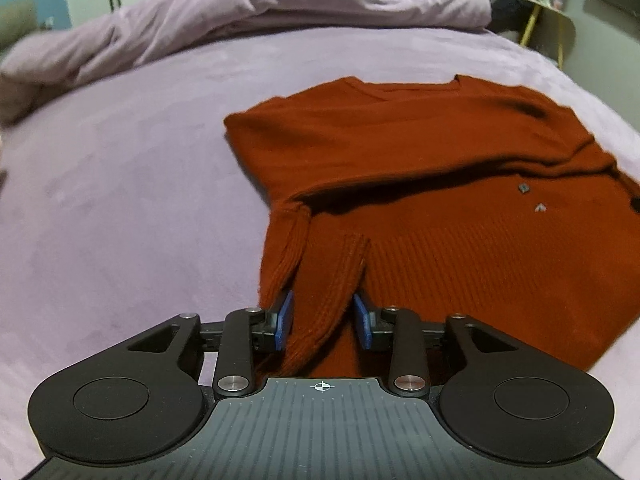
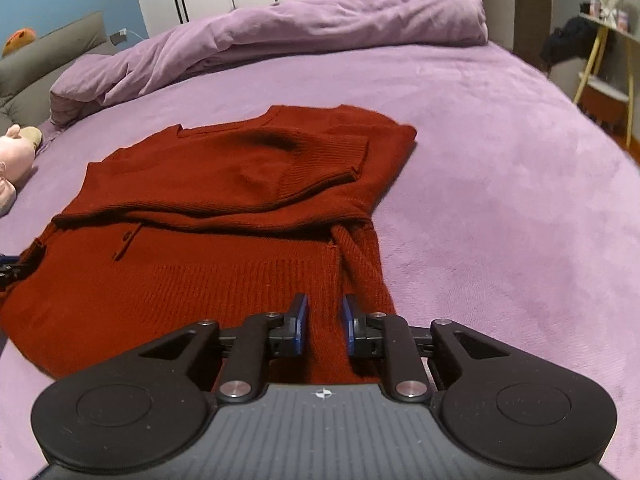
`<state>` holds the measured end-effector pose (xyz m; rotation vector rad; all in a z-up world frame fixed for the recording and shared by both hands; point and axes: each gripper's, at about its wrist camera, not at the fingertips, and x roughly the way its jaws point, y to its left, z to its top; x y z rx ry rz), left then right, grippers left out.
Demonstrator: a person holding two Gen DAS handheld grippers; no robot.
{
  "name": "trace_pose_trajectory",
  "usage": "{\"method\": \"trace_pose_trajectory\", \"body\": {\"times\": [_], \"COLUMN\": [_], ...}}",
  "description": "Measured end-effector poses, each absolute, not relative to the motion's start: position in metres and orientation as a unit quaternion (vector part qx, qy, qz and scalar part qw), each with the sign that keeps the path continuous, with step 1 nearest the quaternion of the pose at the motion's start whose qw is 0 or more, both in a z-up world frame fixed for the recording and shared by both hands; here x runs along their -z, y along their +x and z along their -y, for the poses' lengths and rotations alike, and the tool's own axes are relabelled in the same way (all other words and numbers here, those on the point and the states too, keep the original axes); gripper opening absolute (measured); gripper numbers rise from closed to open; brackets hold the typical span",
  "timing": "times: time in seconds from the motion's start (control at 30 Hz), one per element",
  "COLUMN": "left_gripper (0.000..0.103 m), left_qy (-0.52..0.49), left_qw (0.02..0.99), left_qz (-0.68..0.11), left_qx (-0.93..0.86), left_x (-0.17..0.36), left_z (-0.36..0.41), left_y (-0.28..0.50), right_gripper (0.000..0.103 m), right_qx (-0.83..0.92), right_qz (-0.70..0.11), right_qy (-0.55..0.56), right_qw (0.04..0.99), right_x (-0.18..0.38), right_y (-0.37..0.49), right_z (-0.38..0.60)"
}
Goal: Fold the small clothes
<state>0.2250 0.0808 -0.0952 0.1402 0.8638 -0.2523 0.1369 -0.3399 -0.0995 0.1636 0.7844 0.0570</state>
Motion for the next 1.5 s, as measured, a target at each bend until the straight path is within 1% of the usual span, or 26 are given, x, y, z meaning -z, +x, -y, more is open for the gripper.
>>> {"method": "trace_pose_trajectory", "body": {"times": [0.03,0.07,0.1,0.13,0.17,0.27,0.43,0.5,0.6,0.7,0.83,0.9,0.93,1.0,1.03,1.07,1.13,1.2,1.23,1.27,1.3,1.33,1.43,1.5], "left_gripper": [0.030,0.023,0.019,0.014,0.009,0.007,0.007,0.007,0.007,0.008,0.008,0.011,0.017,0.024,0.029,0.033,0.035,0.033,0.025,0.008,0.008,0.008,0.007,0.007], "left_qy": [0.064,0.063,0.061,0.063,0.067,0.048,-0.030,-0.026,-0.008,0.005,0.011,-0.003,-0.015,-0.033,-0.042,-0.051,-0.063,-0.067,-0.061,-0.046,-0.030,-0.015,0.006,-0.006], "left_qw": [0.897,0.896,0.895,0.895,0.897,0.904,0.934,0.945,0.955,0.944,0.924,0.916,0.914,0.915,0.914,0.912,0.909,0.907,0.907,0.908,0.909,0.911,0.925,0.936], "left_qz": [-0.420,-0.420,-0.421,-0.420,-0.417,-0.403,-0.330,-0.305,-0.287,-0.324,-0.379,-0.396,-0.400,-0.393,-0.390,-0.392,-0.396,-0.400,-0.402,-0.403,-0.404,-0.401,-0.372,-0.345], "left_qx": [0.124,0.129,0.135,0.136,0.132,0.134,0.134,0.113,0.075,0.058,0.053,0.063,0.072,0.089,0.101,0.110,0.112,0.112,0.109,0.103,0.097,0.092,0.079,0.072], "left_x": [0.095,0.095,0.095,0.095,0.094,0.078,0.023,0.012,0.012,0.036,0.076,0.085,0.087,0.089,0.089,0.090,0.094,0.096,0.096,0.096,0.095,0.092,0.073,0.053], "left_z": [-0.081,-0.081,-0.082,-0.081,-0.080,-0.082,-0.099,-0.099,-0.092,-0.080,-0.073,-0.080,-0.085,-0.094,-0.097,-0.101,-0.102,-0.101,-0.098,-0.095,-0.093,-0.089,-0.087,-0.090], "left_y": [0.226,0.227,0.226,0.226,0.226,0.222,0.233,0.249,0.282,0.317,0.335,0.335,0.333,0.327,0.323,0.322,0.324,0.325,0.326,0.326,0.327,0.327,0.321,0.320], "right_gripper": [0.018,0.018,0.017,0.010,0.006,0.005,0.004,0.004,0.004,0.004,0.005,0.006,0.006,0.015,0.028,0.034,0.033,0.029,0.023,0.020,0.012,0.007,0.005,0.005], "right_qx": [-0.034,-0.036,-0.036,-0.035,-0.037,-0.044,-0.063,-0.048,-0.011,0.023,0.028,0.026,0.023,0.014,0.009,0.004,-0.002,0.001,0.007,0.012,0.020,0.028,0.040,0.050], "right_qz": [-0.384,-0.384,-0.386,-0.385,-0.383,-0.372,-0.281,-0.254,-0.232,-0.243,-0.308,-0.331,-0.337,-0.340,-0.343,-0.347,-0.353,-0.344,-0.340,-0.336,-0.331,-0.327,-0.304,-0.279], "right_qy": [0.086,0.086,0.083,0.082,0.082,0.072,0.107,0.110,0.100,0.094,0.098,0.085,0.084,0.090,0.096,0.100,0.092,0.075,0.064,0.055,0.043,0.029,-0.011,-0.020], "right_qw": [0.919,0.919,0.918,0.919,0.919,0.924,0.952,0.960,0.968,0.965,0.946,0.939,0.937,0.936,0.935,0.932,0.931,0.936,0.938,0.940,0.942,0.944,0.952,0.959], "right_x": [0.100,0.101,0.101,0.101,0.102,0.096,0.051,0.039,0.032,0.043,0.080,0.093,0.097,0.098,0.098,0.099,0.103,0.105,0.105,0.103,0.101,0.099,0.088,0.076], "right_y": [0.139,0.140,0.141,0.141,0.141,0.138,0.130,0.138,0.166,0.201,0.238,0.245,0.244,0.239,0.237,0.236,0.236,0.236,0.235,0.234,0.232,0.230,0.222,0.216], "right_z": [0.340,0.339,0.337,0.336,0.335,0.328,0.335,0.338,0.339,0.341,0.347,0.348,0.349,0.353,0.355,0.357,0.356,0.350,0.346,0.344,0.340,0.337,0.329,0.328]}}
